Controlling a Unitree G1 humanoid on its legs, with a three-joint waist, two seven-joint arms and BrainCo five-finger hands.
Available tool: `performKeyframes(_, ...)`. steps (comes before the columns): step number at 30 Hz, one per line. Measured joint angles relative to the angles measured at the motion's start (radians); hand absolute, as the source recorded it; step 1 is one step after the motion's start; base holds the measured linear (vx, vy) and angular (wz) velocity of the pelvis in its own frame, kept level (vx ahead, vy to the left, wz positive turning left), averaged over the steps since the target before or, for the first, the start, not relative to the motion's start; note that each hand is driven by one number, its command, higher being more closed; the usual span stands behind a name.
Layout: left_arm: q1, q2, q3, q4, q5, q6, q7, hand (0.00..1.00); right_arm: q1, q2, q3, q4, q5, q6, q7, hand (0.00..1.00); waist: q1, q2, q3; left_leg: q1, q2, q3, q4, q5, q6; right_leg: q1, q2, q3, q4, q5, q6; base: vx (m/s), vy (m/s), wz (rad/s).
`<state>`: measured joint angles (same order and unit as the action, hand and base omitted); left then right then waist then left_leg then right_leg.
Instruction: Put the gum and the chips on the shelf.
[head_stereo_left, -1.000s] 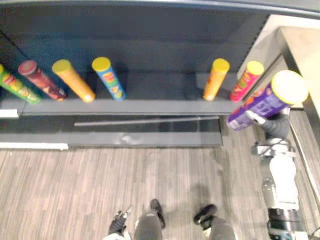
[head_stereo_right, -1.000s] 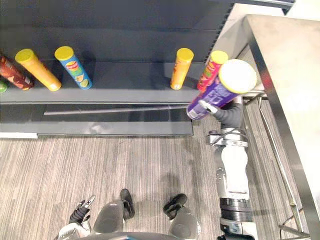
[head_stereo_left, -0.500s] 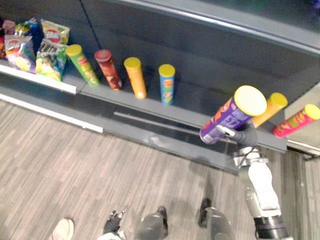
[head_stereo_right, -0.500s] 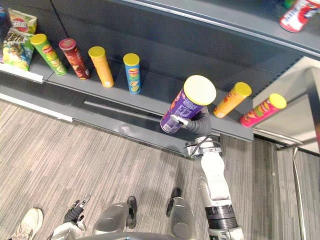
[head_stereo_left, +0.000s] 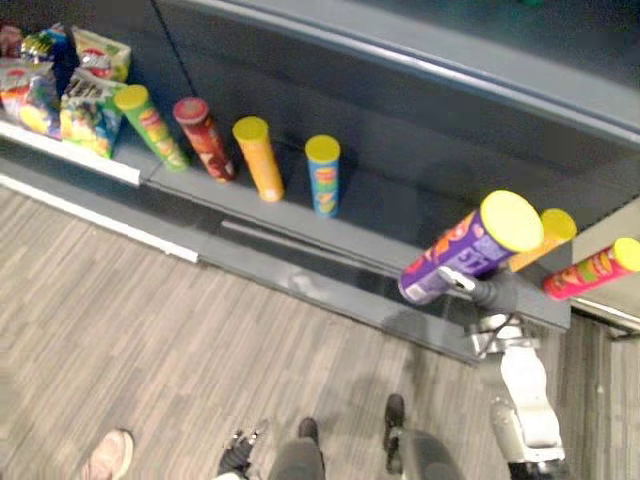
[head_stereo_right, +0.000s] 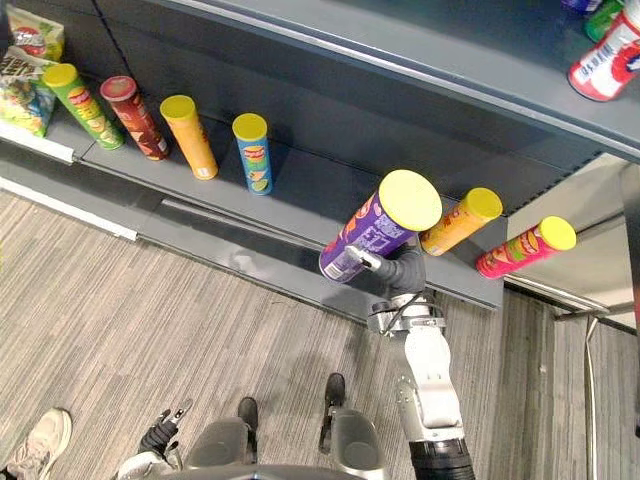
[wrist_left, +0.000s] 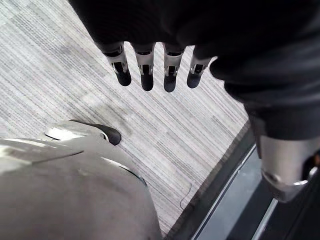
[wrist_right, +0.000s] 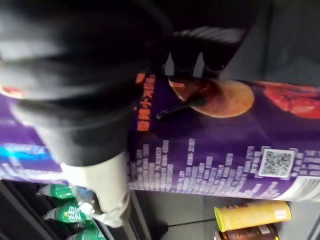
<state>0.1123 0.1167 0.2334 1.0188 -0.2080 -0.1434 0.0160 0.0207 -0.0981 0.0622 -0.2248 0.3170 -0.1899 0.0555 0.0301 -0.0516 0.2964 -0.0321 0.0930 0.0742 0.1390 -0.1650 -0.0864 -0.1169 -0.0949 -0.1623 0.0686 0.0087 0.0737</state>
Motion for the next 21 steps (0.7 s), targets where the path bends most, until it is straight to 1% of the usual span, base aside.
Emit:
performKeyframes(2, -0.001, 0.000, 0.000, -0.001, 0.024, 0.000, 0.002, 0.00, 0.000, 0.000, 0.017, 0.005, 0.000, 0.000, -0.001, 1.00, 0.000, 0.002, -0.001, -0.004, 0.003, -0.008, -0.035, 0.023, -0.004, 0.000, 0.000, -0.024, -0.011, 0.004, -0.005, -0.05, -0.064, 0.35)
performKeyframes(5, -0.020, -0.002, -0.007, 0.000, 0.032, 0.000, 0.013, 0.00, 0.002, 0.000, 0.026, 0.025, -0.001, 0.000, -0.005, 1.00, -0.002, 0.014, -0.010, -0.031, 0.004, -0.024, -0.083, 0.051, -0.001, -0.002, -0.006, -0.075, -0.034, 0.013, -0.013, -0.07, -0.035, 0.52)
performKeyframes(6, -0.032, -0.003, -0.014, 0.000, 0.033, 0.000, 0.021, 0.00, 0.001, -0.001, 0.025, 0.037, -0.002, -0.001, -0.012, 1.00, -0.002, 0.017, -0.012, -0.037, 0.010, -0.008, -0.091, 0.053, -0.005, -0.002, -0.011, -0.093, -0.035, 0.013, -0.013, -0.07, -0.004, 0.50)
performKeyframes(8, -0.063, -0.006, -0.046, -0.002, 0.033, -0.001, 0.029, 0.00, -0.001, -0.002, 0.024, 0.059, -0.012, -0.001, -0.031, 1.00, -0.012, 0.030, -0.019, -0.055, 0.035, 0.079, -0.103, 0.087, -0.008, -0.002, -0.025, -0.136, -0.033, 0.013, -0.013, -0.07, 0.016, 0.63)
performKeyframes(9, -0.080, -0.007, -0.071, -0.007, 0.033, -0.005, 0.039, 0.00, -0.023, -0.002, 0.024, 0.087, -0.039, -0.001, -0.053, 1.00, -0.010, 0.032, -0.019, -0.056, 0.026, 0.076, -0.108, 0.109, 0.004, -0.005, -0.035, -0.140, -0.033, 0.015, -0.009, -0.02, 0.057, 0.42)
performKeyframes(11, -0.088, -0.014, -0.096, -0.043, 0.033, -0.011, 0.056, 0.00, -0.063, 0.002, 0.026, 0.120, -0.071, -0.001, -0.081, 1.00, -0.001, 0.033, -0.020, -0.059, 0.010, 0.077, -0.114, 0.119, 0.009, -0.016, -0.047, -0.136, -0.033, 0.020, -0.001, -0.01, 0.080, 0.11)
performKeyframes(13, -0.090, -0.019, -0.136, -0.101, 0.034, -0.023, 0.075, 0.00, -0.134, 0.005, 0.023, 0.163, -0.124, -0.002, -0.126, 1.00, 0.000, 0.040, -0.017, -0.086, -0.008, 0.076, -0.115, 0.132, 0.018, -0.041, -0.064, -0.135, -0.033, 0.030, 0.012, -0.04, 0.080, 0.08)
performKeyframes(14, -0.092, -0.019, -0.145, -0.110, 0.034, -0.023, 0.081, 0.00, -0.149, 0.005, 0.021, 0.175, -0.126, -0.001, -0.136, 1.00, 0.000, 0.044, -0.015, -0.090, -0.011, 0.076, -0.115, 0.134, 0.020, -0.043, -0.067, -0.136, -0.033, 0.031, 0.013, -0.05, 0.077, 0.07)
performKeyframes(15, -0.094, -0.020, -0.165, -0.128, 0.035, -0.025, 0.096, 0.00, -0.185, 0.013, 0.009, 0.208, -0.159, -0.002, -0.165, 1.00, 0.002, 0.050, -0.012, -0.098, -0.015, 0.075, -0.114, 0.135, 0.021, -0.052, -0.072, -0.136, -0.028, 0.033, 0.015, -0.04, 0.049, 0.07)
performKeyframes(16, -0.095, -0.027, -0.171, -0.147, 0.036, -0.031, 0.110, 0.00, -0.216, 0.026, -0.009, 0.235, -0.202, -0.002, -0.200, 1.00, 0.005, 0.058, -0.009, -0.107, -0.018, 0.073, -0.110, 0.136, 0.022, -0.061, -0.077, -0.138, -0.021, 0.033, 0.015, -0.04, 0.044, 0.05)
performKeyframes(17, -0.096, -0.032, -0.174, -0.154, 0.036, -0.034, 0.117, 0.00, -0.231, 0.030, -0.018, 0.250, -0.211, -0.002, -0.217, 1.00, 0.007, 0.062, -0.006, -0.111, -0.019, 0.072, -0.110, 0.136, 0.023, -0.067, -0.079, -0.138, -0.015, 0.033, 0.015, -0.03, 0.036, 0.09)
performKeyframes(18, -0.101, -0.036, -0.196, -0.163, 0.036, -0.042, 0.133, 0.00, -0.263, 0.031, -0.036, 0.278, -0.236, -0.002, -0.251, 1.00, 0.013, 0.074, 0.001, -0.123, -0.023, 0.066, -0.103, 0.137, 0.024, -0.074, -0.083, -0.141, -0.008, 0.033, 0.015, -0.03, 0.026, 0.12)
performKeyframes(21, -0.125, -0.040, -0.215, -0.196, 0.064, -0.046, 0.159, 0.00, -0.369, 0.027, -0.099, 0.373, -0.243, 0.000, -0.318, 1.00, 0.016, 0.103, 0.029, -0.151, -0.030, 0.050, -0.093, 0.148, 0.028, -0.112, -0.099, -0.152, 0.039, 0.027, 0.009, -0.05, 0.036, 0.17)
